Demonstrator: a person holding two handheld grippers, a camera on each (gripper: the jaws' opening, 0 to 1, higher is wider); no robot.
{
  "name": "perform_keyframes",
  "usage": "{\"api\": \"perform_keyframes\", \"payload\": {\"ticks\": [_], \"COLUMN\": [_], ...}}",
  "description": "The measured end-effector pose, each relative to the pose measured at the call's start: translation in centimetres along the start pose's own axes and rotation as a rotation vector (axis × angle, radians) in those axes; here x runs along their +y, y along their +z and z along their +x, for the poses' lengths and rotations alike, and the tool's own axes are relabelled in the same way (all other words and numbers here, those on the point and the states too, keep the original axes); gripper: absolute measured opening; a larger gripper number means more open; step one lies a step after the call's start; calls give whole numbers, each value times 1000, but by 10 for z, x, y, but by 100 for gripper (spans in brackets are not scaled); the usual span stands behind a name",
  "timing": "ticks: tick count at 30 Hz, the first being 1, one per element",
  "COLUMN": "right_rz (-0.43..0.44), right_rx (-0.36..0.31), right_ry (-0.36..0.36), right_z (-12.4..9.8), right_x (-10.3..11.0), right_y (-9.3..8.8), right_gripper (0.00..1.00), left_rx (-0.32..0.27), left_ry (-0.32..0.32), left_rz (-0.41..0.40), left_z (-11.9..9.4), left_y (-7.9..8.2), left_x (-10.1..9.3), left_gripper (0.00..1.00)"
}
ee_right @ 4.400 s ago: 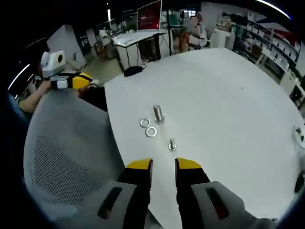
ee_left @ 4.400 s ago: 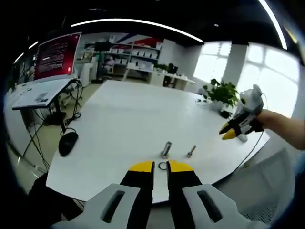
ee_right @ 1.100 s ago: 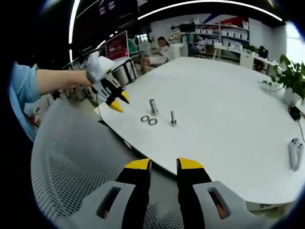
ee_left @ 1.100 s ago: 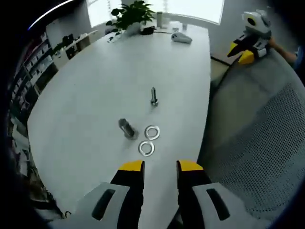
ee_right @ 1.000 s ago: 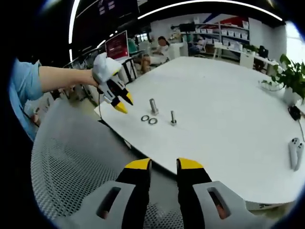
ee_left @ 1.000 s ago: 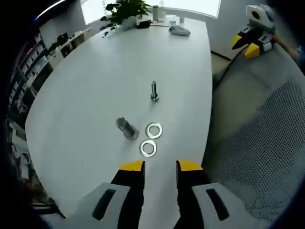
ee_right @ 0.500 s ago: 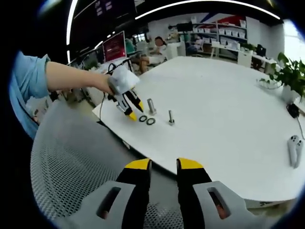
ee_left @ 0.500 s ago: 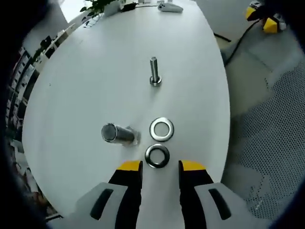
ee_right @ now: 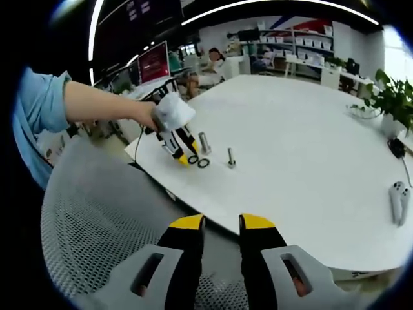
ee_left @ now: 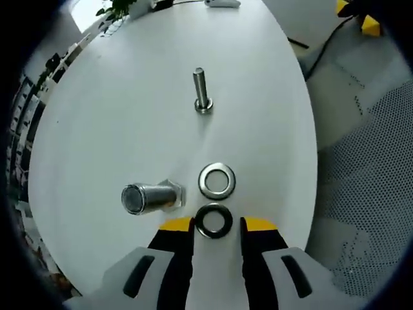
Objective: Place the washer onto the threaded stud by aligning its center hole with the stud, sliding it down to the base, and recovering from edge contact or off-axis alignment until the washer reaches the visible bottom stop.
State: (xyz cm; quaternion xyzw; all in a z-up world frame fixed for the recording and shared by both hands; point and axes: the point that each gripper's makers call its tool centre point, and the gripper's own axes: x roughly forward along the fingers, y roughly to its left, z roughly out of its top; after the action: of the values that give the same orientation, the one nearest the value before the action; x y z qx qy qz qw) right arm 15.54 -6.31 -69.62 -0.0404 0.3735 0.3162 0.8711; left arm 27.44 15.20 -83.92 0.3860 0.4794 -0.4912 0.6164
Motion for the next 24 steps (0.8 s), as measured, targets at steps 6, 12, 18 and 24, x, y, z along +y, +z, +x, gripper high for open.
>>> {"api": "perform_keyframes", "payload": {"ticks": [6, 12, 18, 24], "right_rz": [-1, 2, 1, 0], "right_rx": [1, -4, -7, -10], "right_ry": [-2, -5, -3, -2], "right_z": [0, 0, 0, 0], "right_x": [0, -1, -1, -1], "right_y": [0, 1, 1, 1], "right_gripper": [23, 23, 23, 23], "left_rx": [0, -9, -37, -42], "left_ry": [31, 85, 107, 121], "left_rz": [-8, 17, 0, -9], "left_z": [-1, -3, -10, -23], "left_y": [0, -1, 2, 1], "left_x": [1, 5, 7, 8], "left_gripper": [20, 19, 19, 19]}}
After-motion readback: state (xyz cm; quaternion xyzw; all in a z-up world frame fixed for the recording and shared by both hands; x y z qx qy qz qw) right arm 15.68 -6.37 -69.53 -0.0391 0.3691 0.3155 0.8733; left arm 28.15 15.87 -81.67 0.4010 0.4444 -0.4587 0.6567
